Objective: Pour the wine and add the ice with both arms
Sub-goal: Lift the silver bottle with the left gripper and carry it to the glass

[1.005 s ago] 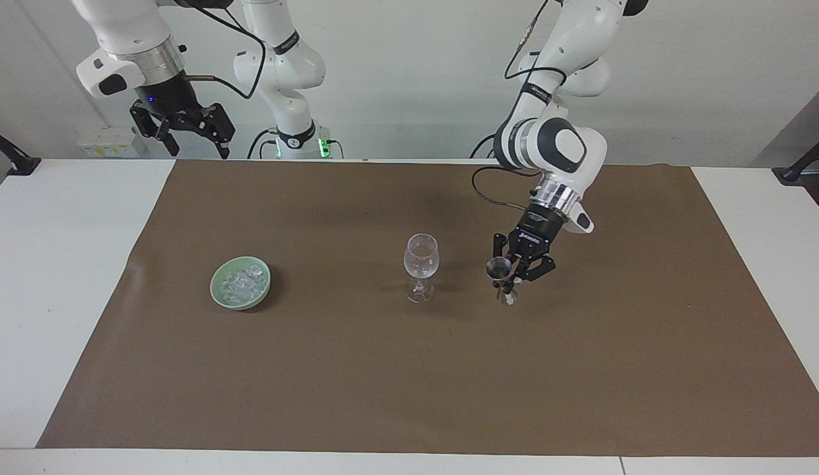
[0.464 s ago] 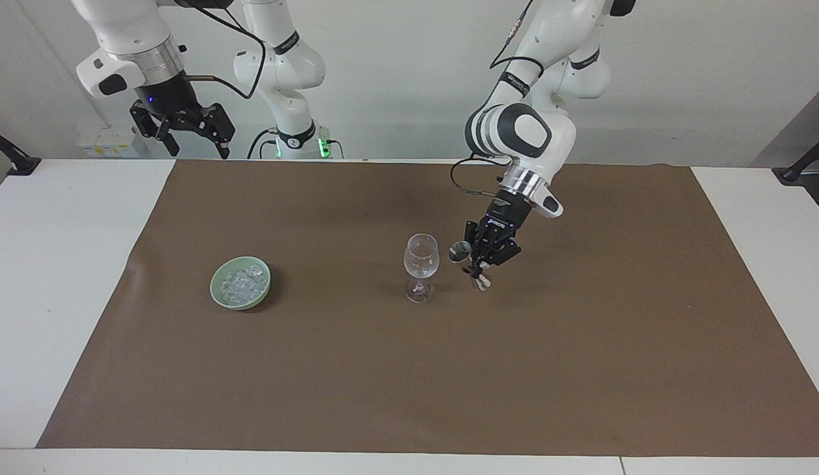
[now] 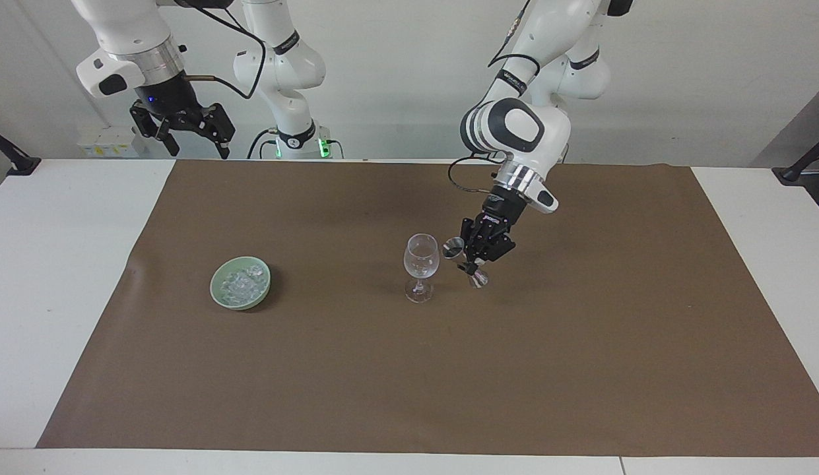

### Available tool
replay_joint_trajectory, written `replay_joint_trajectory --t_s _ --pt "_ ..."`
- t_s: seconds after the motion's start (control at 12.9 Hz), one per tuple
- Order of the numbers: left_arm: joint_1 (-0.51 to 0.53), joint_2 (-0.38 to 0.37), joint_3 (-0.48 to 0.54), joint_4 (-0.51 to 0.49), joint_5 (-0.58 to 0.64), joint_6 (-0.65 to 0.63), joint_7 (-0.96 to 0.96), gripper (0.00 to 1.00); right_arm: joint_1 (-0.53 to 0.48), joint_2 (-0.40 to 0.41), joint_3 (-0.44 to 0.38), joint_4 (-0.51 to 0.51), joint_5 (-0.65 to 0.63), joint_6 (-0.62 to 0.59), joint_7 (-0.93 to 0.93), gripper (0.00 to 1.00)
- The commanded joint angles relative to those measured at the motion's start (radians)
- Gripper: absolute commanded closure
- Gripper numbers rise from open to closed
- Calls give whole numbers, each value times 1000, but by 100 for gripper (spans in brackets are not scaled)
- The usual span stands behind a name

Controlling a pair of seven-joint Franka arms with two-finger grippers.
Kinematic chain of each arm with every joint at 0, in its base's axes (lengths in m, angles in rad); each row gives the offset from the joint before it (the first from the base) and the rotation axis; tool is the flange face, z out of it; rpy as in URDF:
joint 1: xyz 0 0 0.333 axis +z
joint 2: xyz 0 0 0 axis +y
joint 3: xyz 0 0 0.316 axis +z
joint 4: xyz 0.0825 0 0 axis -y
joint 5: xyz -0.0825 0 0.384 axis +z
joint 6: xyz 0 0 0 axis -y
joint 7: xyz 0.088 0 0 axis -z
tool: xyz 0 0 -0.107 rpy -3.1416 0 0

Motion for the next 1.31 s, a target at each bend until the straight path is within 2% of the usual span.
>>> replay_joint_trajectory --t_s 0.0,1.24 --pt "-29 1 6 22 26 54 14 100 -2 -22 3 -27 3 8 12 0" --pt "-89 4 4 19 31 120 192 100 -2 -22 3 -27 3 8 10 0"
